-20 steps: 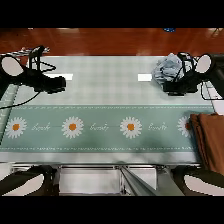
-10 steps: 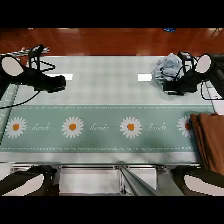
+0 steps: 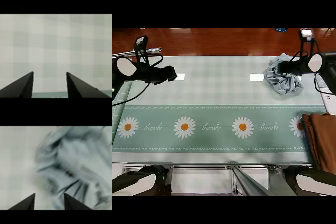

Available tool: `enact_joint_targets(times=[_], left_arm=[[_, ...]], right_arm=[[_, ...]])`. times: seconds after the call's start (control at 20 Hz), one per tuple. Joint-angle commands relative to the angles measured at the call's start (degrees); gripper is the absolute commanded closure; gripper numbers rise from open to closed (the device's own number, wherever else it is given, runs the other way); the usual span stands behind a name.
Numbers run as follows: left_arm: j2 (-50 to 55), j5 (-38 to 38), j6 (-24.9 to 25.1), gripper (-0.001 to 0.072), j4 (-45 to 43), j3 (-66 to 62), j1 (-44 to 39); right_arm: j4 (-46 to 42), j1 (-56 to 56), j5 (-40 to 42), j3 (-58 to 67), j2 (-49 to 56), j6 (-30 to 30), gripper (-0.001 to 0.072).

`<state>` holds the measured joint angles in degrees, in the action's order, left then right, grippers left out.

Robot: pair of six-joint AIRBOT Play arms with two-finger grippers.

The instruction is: Fold the shirts.

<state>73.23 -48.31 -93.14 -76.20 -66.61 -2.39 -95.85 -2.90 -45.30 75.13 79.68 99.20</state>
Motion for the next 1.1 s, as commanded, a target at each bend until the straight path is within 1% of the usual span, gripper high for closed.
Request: enact_joint_targets(times=[0.0, 0.05, 0.15, 0.3, 0.5, 0.6, 0.65, 0.7, 0.75, 0.8, 0.85, 0.9, 0.95, 1.05], left_arm=[[1.16, 0.96, -1.33, 0.0204, -2.25, 0.00, 3.76], [1.25, -0.61, -2.14, 0.0205, -2.27, 0.02, 5.09], [1.29, -3.80, -2.14, 0.0205, -2.32, 0.02, 6.97], [1.33, -6.05, -2.14, 0.0205, -2.29, 0.02, 8.44], [2.10, -6.40, -2.14, 0.0205, -2.27, 0.07, 8.31], [2.75, -8.55, -2.16, 0.0205, -2.12, 0.07, 8.31], [2.97, -10.38, -2.14, 0.0205, -1.33, 0.07, 8.31], [2.93, -12.68, -2.14, 0.0206, -1.03, 0.02, 8.31], [2.71, -15.17, -2.16, 0.0209, -0.94, 0.00, 8.33], [2.32, -17.97, -2.14, 0.0264, -0.96, -0.09, 8.46], [1.64, -21.00, -2.05, 0.0357, -0.98, -0.26, 8.81], [0.39, -23.28, -1.57, 0.0371, -0.96, -0.28, 9.27], [-1.29, -24.79, -1.44, 0.0371, -0.96, -0.26, 9.75], [-6.19, -25.90, -1.11, 0.0367, -0.90, -0.26, 10.29]], right_arm=[[-4.61, 4.02, 3.32, 7.96, 6.67, 1.77, 0.0298], [-4.63, 4.85, 1.73, 11.10, 9.94, 0.98, 0.0298], [-4.42, 6.75, -2.12, 16.98, 17.40, 0.81, 0.0298], [0.04, 8.20, -7.26, 21.88, 25.97, -1.79, 0.0304], [0.52, 8.41, -11.76, 22.36, 31.30, -2.23, 0.0304], [1.01, 8.41, -14.34, 22.36, 32.04, -2.23, 0.0320], [1.03, 8.41, -15.45, 22.36, 32.04, -2.25, 0.0374], [1.20, 8.41, -16.39, 22.36, 32.04, -2.54, 0.0470], [2.40, 8.41, -18.03, 22.38, 32.00, -5.03, 0.0621], [4.20, 8.41, -20.41, 22.88, 32.00, -8.63, 0.0688], [5.68, 8.35, -23.17, 24.11, 31.89, -10.38, 0.0689], [6.12, 8.11, -25.16, 25.51, 31.28, -10.80, 0.0689], [6.16, 7.89, -25.31, 26.51, 29.49, -10.82, 0.0689], [7.61, 7.67, -21.84, 27.45, 23.54, -10.95, 0.0689]])
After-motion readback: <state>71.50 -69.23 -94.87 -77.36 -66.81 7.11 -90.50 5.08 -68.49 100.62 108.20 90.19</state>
